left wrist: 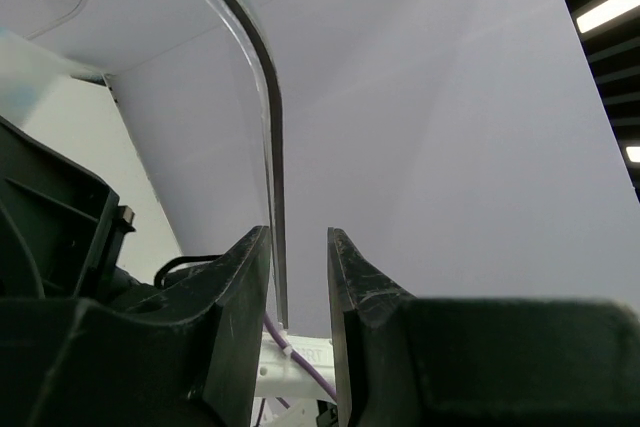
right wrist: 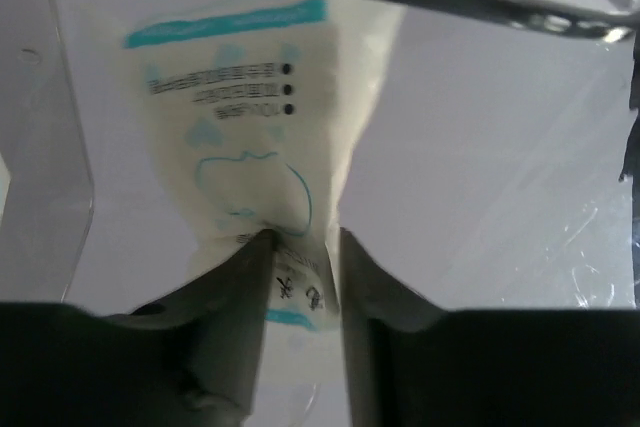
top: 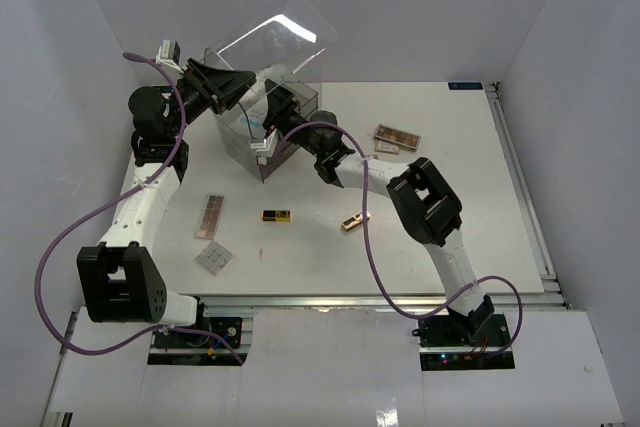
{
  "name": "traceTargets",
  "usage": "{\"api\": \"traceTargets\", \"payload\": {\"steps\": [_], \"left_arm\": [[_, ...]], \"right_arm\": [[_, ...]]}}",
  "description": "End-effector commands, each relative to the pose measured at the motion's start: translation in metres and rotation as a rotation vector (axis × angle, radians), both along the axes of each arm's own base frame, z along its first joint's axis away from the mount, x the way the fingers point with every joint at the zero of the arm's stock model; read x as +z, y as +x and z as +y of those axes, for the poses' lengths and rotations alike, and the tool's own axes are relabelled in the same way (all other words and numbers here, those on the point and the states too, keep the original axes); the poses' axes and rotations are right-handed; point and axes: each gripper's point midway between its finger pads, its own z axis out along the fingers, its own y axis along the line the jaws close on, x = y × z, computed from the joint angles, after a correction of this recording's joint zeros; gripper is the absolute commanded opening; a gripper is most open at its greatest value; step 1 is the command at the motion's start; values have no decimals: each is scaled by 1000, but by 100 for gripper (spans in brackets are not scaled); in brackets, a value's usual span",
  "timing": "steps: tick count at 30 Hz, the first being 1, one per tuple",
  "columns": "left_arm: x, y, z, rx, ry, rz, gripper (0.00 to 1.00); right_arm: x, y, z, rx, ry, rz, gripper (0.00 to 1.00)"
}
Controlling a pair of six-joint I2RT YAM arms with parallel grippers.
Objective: Organize the makeup
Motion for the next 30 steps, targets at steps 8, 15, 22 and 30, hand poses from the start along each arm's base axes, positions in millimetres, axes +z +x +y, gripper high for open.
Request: {"api": "traceTargets", "payload": {"steps": [8, 15, 22, 30], "left_arm": [[17, -23, -4, -42, -6, -82, 39], [16, -22, -4, -41, -8, -81, 39], [9, -23, -4, -40, -5, -61, 39], [-15, -27, -5, -16, 59, 66, 46]], "right_arm": [[38, 7, 10, 9, 54, -89, 83], [56, -30, -22, 60, 106, -39, 84], [29, -87, -63, 121, 10, 248, 79], [-4, -121, -109, -2, -120, 637, 72]]}}
